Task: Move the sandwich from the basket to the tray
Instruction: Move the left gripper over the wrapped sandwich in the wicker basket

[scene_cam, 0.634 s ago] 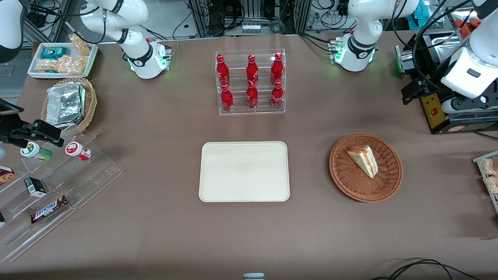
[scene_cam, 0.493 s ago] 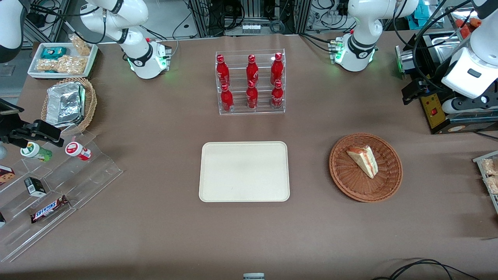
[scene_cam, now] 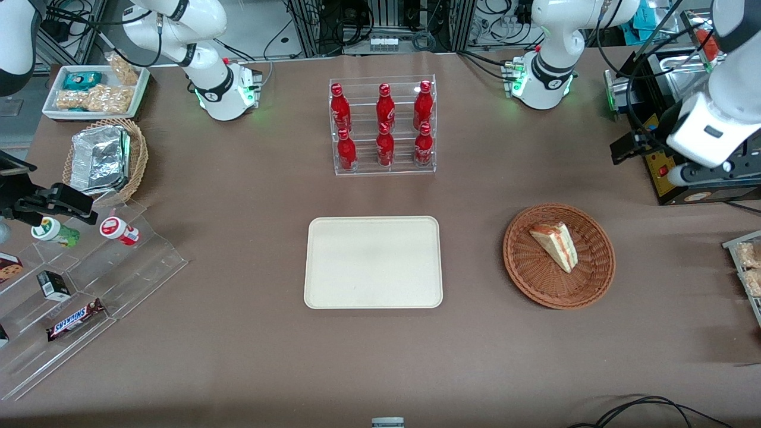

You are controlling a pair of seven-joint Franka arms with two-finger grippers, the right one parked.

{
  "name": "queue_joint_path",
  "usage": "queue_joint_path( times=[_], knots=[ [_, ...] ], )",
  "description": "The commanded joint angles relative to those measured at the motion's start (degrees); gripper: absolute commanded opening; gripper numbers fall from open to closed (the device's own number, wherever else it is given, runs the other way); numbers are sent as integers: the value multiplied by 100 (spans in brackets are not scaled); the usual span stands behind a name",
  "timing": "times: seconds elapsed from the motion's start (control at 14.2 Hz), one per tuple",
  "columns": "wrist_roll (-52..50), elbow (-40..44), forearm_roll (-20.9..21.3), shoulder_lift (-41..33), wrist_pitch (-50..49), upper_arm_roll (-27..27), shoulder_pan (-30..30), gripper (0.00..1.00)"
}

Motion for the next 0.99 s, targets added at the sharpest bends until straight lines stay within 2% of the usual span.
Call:
queue_joint_path(
  times=[0.0,0.49,0.63,0.92],
  knots=[
    [-584,-37,-19,470,-69,0,144,100],
    [-2262,-2003,-168,480,2836,-18,127,100],
    [-2431,-2505,-247,480,3611,-27,118,100],
    [-2588,-2990,-256,577,4500,-27,118,100]
  ],
)
